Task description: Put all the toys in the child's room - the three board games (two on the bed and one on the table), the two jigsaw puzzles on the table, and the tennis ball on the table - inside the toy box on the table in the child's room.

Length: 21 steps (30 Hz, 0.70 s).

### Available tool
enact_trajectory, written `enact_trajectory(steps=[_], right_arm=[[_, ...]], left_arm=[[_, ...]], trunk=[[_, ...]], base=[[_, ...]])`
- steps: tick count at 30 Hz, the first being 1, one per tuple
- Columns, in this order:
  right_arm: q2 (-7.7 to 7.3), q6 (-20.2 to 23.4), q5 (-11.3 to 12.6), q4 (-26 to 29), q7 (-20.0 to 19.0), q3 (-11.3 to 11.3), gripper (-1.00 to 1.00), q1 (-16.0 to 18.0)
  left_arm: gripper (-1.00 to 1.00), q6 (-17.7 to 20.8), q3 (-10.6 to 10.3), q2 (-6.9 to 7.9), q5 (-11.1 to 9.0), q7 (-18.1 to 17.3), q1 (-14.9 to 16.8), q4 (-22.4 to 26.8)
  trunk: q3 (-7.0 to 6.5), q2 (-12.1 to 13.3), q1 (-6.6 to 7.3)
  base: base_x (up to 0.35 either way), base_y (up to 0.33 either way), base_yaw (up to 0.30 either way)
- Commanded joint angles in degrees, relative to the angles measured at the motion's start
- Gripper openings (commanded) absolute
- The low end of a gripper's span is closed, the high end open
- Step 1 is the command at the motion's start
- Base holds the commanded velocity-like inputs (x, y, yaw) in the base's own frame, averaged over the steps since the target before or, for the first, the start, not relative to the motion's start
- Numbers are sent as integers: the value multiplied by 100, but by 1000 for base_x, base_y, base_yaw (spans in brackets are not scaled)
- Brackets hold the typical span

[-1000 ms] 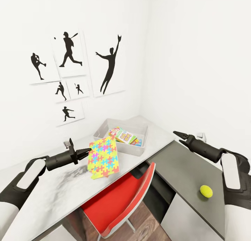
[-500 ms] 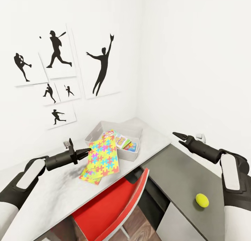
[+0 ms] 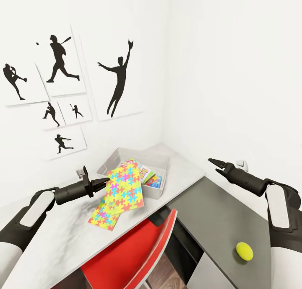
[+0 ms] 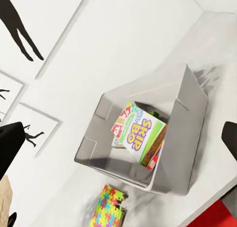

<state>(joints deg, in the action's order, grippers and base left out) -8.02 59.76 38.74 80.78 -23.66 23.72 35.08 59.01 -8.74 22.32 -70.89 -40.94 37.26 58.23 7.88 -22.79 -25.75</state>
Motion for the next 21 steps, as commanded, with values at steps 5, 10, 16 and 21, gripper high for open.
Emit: enact_trajectory(steps=[5, 10, 16, 21], right_arm=[[-13, 24, -51, 0, -60, 10, 100, 7], [-18, 24, -51, 6, -63, 12, 100, 2], [-24, 24, -44, 1, -68, 16, 100, -1], [-24, 24, -47, 0, -69, 10, 100, -1]], left_arm=[[-100, 15, -11, 6, 3, -28, 7, -4], [-100, 14, -12, 8, 4, -28, 7, -4], [-100, 14, -12, 3, 0, -28, 7, -4], [-100, 14, -13, 1, -3, -28, 2, -4]], trunk=[[12, -13, -4], [12, -13, -4], [12, -13, -4], [12, -13, -4]], base=[[91, 77, 0], [101, 35, 0], [201, 0, 0], [136, -48, 0]])
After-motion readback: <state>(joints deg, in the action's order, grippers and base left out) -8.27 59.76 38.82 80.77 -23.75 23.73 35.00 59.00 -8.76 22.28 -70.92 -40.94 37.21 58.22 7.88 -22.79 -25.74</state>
